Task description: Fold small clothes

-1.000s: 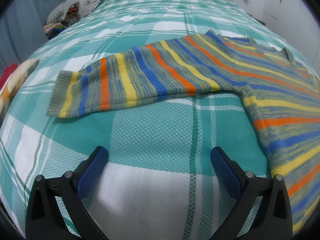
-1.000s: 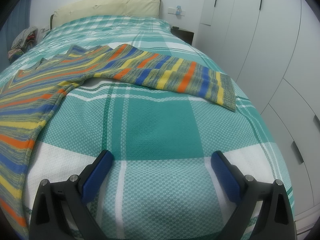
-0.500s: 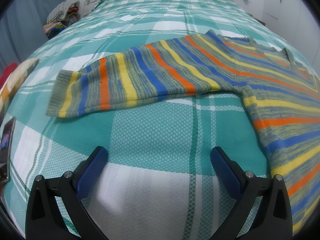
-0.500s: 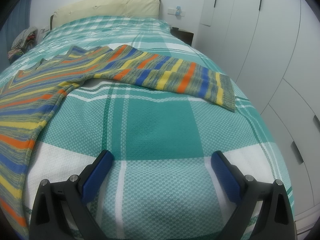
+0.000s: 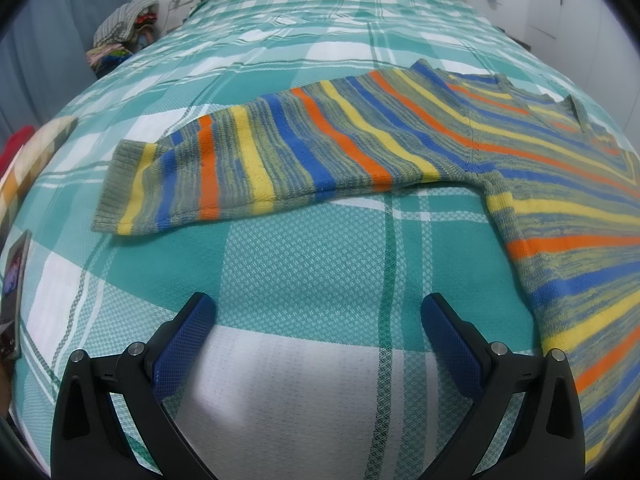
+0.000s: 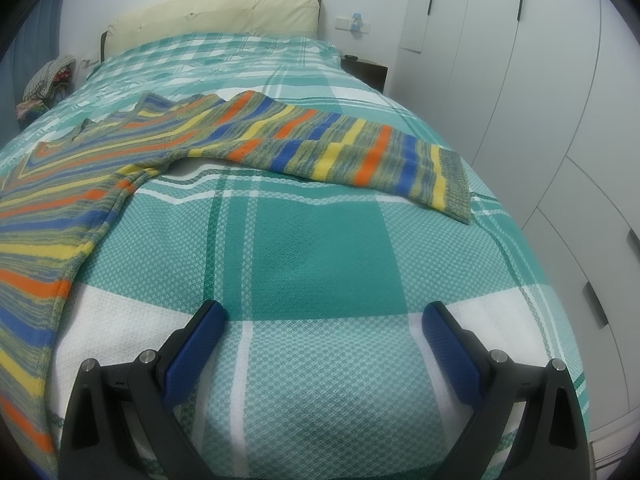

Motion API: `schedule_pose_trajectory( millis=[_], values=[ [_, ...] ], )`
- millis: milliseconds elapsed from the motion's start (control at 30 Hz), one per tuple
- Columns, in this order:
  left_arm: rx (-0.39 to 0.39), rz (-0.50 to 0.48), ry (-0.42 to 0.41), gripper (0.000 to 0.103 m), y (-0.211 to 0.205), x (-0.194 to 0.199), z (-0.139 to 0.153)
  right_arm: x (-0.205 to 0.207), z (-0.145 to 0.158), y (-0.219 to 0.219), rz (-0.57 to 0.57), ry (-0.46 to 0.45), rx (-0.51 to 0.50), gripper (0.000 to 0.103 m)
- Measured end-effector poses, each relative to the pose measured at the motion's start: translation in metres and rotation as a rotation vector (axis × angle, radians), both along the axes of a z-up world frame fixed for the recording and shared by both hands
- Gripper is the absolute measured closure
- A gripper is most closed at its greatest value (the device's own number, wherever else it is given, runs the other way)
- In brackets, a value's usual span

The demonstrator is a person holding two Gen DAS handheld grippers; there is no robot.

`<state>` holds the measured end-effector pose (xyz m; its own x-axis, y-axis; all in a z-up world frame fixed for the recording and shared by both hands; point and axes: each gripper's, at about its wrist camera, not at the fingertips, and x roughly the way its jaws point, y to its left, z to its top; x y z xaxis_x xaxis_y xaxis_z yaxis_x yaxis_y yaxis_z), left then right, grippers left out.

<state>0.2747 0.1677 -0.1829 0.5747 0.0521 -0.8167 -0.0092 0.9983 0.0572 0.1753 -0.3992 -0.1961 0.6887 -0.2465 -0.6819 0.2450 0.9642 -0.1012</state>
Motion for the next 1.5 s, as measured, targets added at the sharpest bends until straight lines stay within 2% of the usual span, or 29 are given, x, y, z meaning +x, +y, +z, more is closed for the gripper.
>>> schedule_pose_trajectory(
  millis=[533, 700, 867, 1000, 1067, 1100, 1200, 1333, 1400, 1467, 1500],
  values=[
    [0.000, 0.000, 0.000, 0.000, 0.000, 0.000, 0.000, -0.005, 0.003, 0.003, 0.006, -0.005, 0.025, 0.005],
    [0.002, 0.000, 0.001, 0.000, 0.000, 0.000, 0.000, -0.005, 0.016, 0.000, 0.048, 0.048, 0.066, 0.005],
    [0.005, -0.001, 0.001, 0.000, 0.000, 0.001, -0.001, -0.003, 0.049, -0.033, 0.109, -0.007, 0.219, 0.005],
    [0.001, 0.000, 0.001, 0.000, 0.000, 0.001, -0.001, 0.020, 0.073, -0.102, 0.027, -0.090, 0.382, 0.005],
    [-0.008, 0.006, -0.001, 0.000, 0.001, 0.002, -0.002, 0.038, 0.063, -0.152, -0.071, -0.079, 0.539, 0.009],
    [-0.016, 0.009, 0.000, 0.000, 0.002, 0.002, -0.002, 0.044, 0.055, -0.172, -0.108, -0.073, 0.620, 0.016],
    [-0.015, 0.013, 0.001, 0.000, 0.002, 0.004, -0.002, 0.062, 0.023, -0.209, -0.176, -0.002, 0.800, 0.029],
    [0.008, 0.020, -0.006, 0.000, -0.002, 0.003, -0.001, 0.077, 0.011, -0.216, -0.153, 0.010, 0.874, 0.032],
    [0.003, 0.027, -0.012, 0.000, -0.001, 0.002, -0.001, 0.086, 0.009, -0.213, -0.127, 0.031, 0.888, 0.041],
    [0.000, 0.027, -0.012, 0.000, -0.001, 0.002, -0.002, 0.092, 0.005, -0.212, -0.118, 0.071, 0.893, 0.045],
    [-0.002, 0.027, -0.010, 0.000, -0.001, 0.002, -0.002, 0.095, 0.005, -0.209, -0.107, 0.089, 0.881, 0.056]
  ],
)
